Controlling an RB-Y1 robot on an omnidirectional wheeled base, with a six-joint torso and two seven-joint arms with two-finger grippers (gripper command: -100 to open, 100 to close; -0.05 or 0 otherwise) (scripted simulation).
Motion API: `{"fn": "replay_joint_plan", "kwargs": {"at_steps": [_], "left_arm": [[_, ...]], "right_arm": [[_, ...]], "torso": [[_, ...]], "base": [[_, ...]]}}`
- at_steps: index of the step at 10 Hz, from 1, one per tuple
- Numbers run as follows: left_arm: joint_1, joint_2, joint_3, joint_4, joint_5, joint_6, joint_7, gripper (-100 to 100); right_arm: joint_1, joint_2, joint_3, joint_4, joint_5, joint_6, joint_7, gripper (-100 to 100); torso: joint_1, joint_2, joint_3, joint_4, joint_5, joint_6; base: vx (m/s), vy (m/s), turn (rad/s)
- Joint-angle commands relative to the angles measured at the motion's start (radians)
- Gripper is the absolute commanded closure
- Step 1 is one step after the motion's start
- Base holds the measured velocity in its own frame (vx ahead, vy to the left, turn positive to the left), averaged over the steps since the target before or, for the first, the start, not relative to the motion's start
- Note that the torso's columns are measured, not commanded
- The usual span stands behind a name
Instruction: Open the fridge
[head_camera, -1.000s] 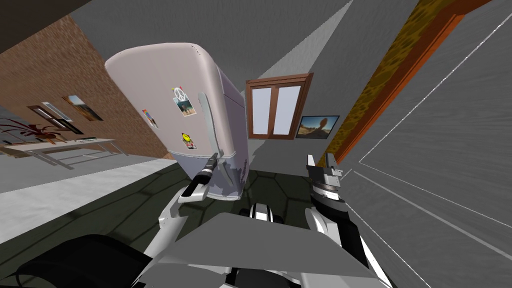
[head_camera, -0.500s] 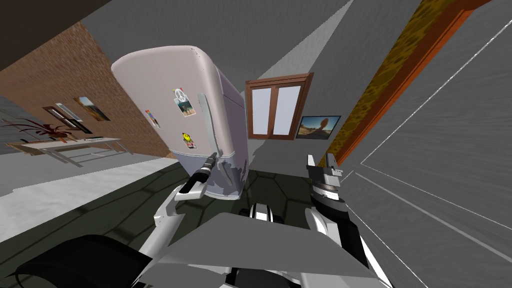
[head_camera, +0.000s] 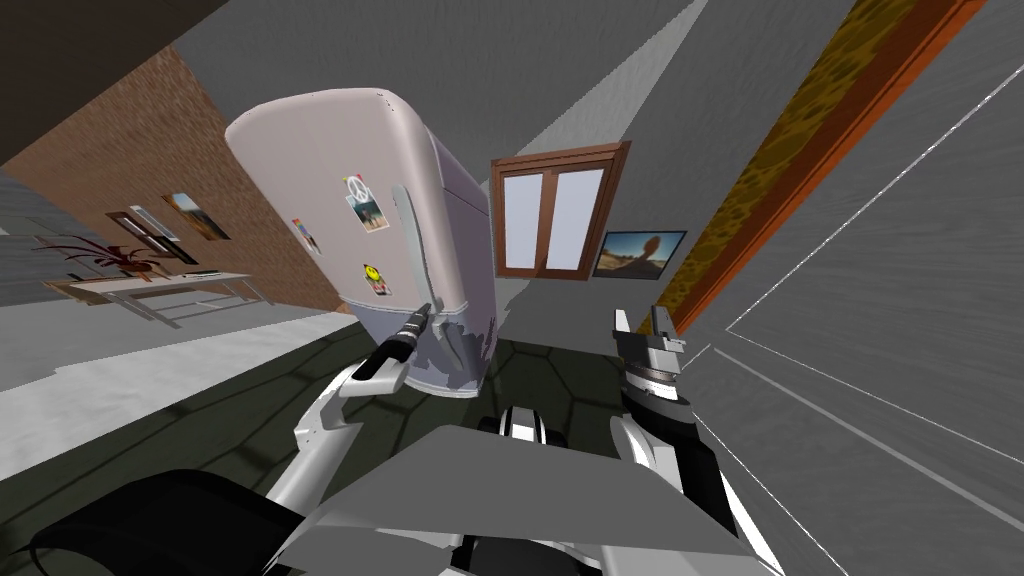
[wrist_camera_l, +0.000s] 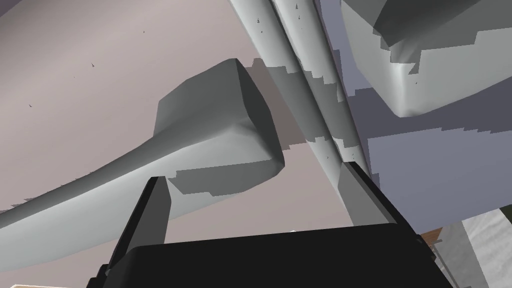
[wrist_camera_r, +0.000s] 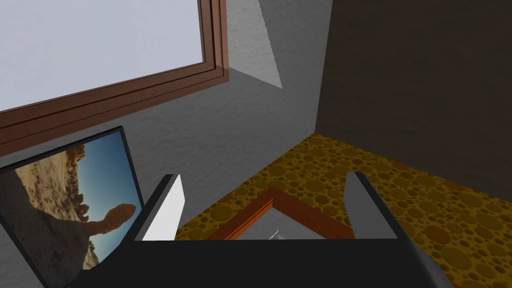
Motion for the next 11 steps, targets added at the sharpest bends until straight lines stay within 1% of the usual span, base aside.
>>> {"fn": "replay_joint_plan", "kwargs": {"at_steps": [1, 3, 4, 5, 6, 7, 8, 9, 11], "left_arm": [[-0.012, 0.026, 0.01, -0.023, 0.006, 0.054, -0.004, -100], [-0.014, 0.036, 0.018, -0.034, 0.009, 0.09, -0.007, -100], [-0.004, 0.029, 0.02, -0.021, 0.006, 0.078, -0.006, -100], [-0.002, 0.029, 0.023, -0.02, 0.006, 0.084, -0.005, -100], [-0.001, 0.028, 0.025, -0.019, 0.006, 0.085, -0.005, 100], [0.009, 0.04, 0.008, -0.034, 0.019, 0.075, -0.006, 100], [0.018, 0.051, -0.009, -0.048, 0.031, 0.066, -0.007, 100], [0.018, 0.051, -0.009, -0.048, 0.031, 0.066, -0.007, 100], [0.038, 0.074, -0.044, -0.074, 0.056, 0.049, -0.01, 100]], "right_arm": [[0.0, 0.0, 0.0, 0.0, 0.0, 0.0, 0.0, 0], [0.0, 0.0, 0.0, 0.0, 0.0, 0.0, 0.0, 0], [0.0, 0.0, 0.0, 0.0, 0.0, 0.0, 0.0, 0], [0.0, 0.0, 0.0, 0.0, 0.0, 0.0, 0.0, 0], [0.0, 0.0, 0.0, 0.0, 0.0, 0.0, 0.0, 0], [0.0, 0.0, 0.0, 0.0, 0.0, 0.0, 0.0, 0], [0.0, 0.0, 0.0, 0.0, 0.0, 0.0, 0.0, 0], [-0.001, 0.0, 0.0, 0.0, 0.0, 0.0, 0.0, 0], [-0.001, 0.0, 0.0, 0.0, 0.0, 0.0, 0.0, 0]], "torso": [[0.0, 0.0, 0.0, 0.0, 0.0, 0.0], [-0.001, 0.0, 0.0, -0.001, 0.0, 0.0], [-0.001, 0.001, 0.0, 0.0, 0.0, 0.0], [0.002, 0.003, 0.002, -0.001, 0.002, -0.003], [0.005, 0.005, 0.004, -0.001, 0.004, -0.006], [0.009, 0.006, 0.005, -0.002, 0.007, -0.009], [0.018, 0.015, 0.01, 0.001, 0.009, -0.012], [0.022, 0.022, 0.015, 0.004, 0.01, -0.013], [0.012, 0.014, 0.01, 0.002, 0.007, -0.013]], "base": [[0.004, -0.038, 0.007], [0.007, -0.032, 0.023], [-0.009, -0.006, 0.051], [-0.014, 0.007, 0.043], [-0.008, 0.004, 0.016], [-0.144, 0.104, -0.061], [-0.276, 0.214, -0.104], [-0.232, 0.214, -0.03], [-0.246, 0.268, -0.057]]}}
